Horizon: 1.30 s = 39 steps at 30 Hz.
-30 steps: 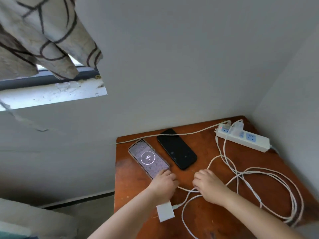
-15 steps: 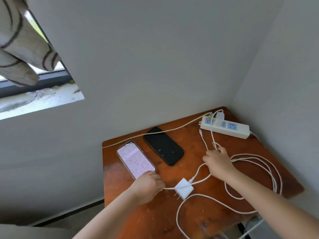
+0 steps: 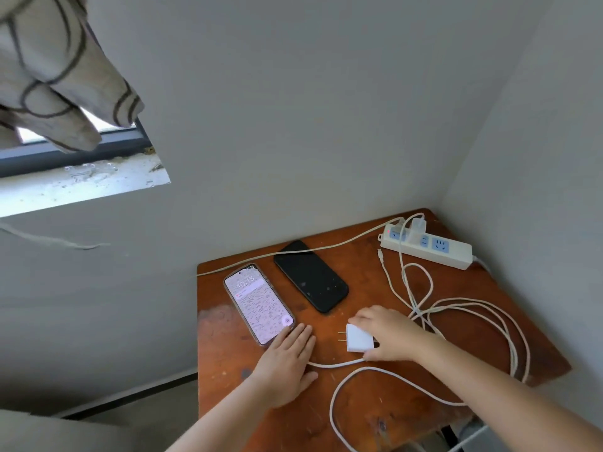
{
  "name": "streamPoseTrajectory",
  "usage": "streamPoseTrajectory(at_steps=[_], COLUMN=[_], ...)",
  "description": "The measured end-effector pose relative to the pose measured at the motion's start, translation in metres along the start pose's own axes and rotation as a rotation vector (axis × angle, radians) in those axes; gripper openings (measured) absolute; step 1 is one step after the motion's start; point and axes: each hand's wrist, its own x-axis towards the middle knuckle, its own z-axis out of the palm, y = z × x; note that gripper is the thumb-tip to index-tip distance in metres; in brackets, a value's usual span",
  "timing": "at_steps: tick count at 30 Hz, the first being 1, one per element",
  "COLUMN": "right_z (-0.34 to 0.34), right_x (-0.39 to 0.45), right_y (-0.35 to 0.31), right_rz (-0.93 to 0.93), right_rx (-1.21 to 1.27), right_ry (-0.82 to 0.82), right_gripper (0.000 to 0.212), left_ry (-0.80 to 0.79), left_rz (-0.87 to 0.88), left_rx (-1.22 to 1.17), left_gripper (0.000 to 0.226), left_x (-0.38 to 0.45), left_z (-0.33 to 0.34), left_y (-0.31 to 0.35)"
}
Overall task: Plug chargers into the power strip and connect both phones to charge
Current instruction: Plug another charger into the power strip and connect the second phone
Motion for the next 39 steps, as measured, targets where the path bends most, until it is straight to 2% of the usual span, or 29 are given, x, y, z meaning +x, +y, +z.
streamPoseTrajectory(at_steps=[3, 7, 10, 12, 14, 17, 20, 23, 26, 29, 31, 34, 39], right_z=[0.004, -0.009, -0.036, -0.053, -0.064, -0.068, -0.065, -0.068, -0.073, -0.077, -0.082, -0.09, -0.104], right_x=[-0.004, -0.022, -0.047, -0.063, -0.073, -0.08, -0.079, -0.068, -0.051, -0.036, -0.027, -0.015, 0.011], right_y=[-0.006, 0.0, 0.023, 0.045, 0.071, 0.105, 0.132, 0.153, 0.172, 0.188, 0.198, 0.208, 0.225], right_rz=[0.068, 0.154, 0.182, 0.276, 0.412, 0.583, 0.619, 0.693, 0.75, 0.753, 0.771, 0.768, 0.712], right_rx=[0.047, 0.475, 0.791, 0.761, 0.56, 0.247, 0.108, 0.157, 0.309, 0.445, 0.427, 0.273, 0.226], right_ry=[0.088, 0.252, 0.509, 0.68, 0.776, 0.706, 0.615, 0.581, 0.467, 0.422, 0.409, 0.356, 0.134], right_gripper=[0.062, 0.059, 0.052, 0.048, 0.048, 0.044, 0.04, 0.035, 0.033, 0.038, 0.042, 0.047, 0.055], left_ry=[-0.01, -0.004, 0.03, 0.07, 0.089, 0.083, 0.087, 0.086, 0.07, 0.084, 0.11, 0.142, 0.145], left_rz=[-0.031, -0.045, -0.001, 0.002, 0.015, 0.071, 0.088, 0.062, 0.021, 0.0, -0.011, 0.0, -0.004], left_rx=[0.021, 0.015, 0.002, -0.027, -0.047, -0.041, -0.062, -0.089, -0.104, -0.104, -0.116, -0.111, -0.128], left_gripper=[0.064, 0.065, 0.064, 0.063, 0.063, 0.063, 0.062, 0.062, 0.063, 0.063, 0.064, 0.064, 0.062], left_x=[-0.001, 0.004, 0.012, 0.022, 0.036, 0.056, 0.077, 0.095, 0.107, 0.11, 0.11, 0.112, 0.111], left_z=[0.003, 0.004, 0.001, -0.002, -0.006, -0.015, -0.023, -0.027, -0.026, -0.017, -0.014, -0.014, -0.011], left_y=[0.005, 0.007, 0.013, 0.02, 0.028, 0.043, 0.058, 0.069, 0.072, 0.072, 0.069, 0.066, 0.068])
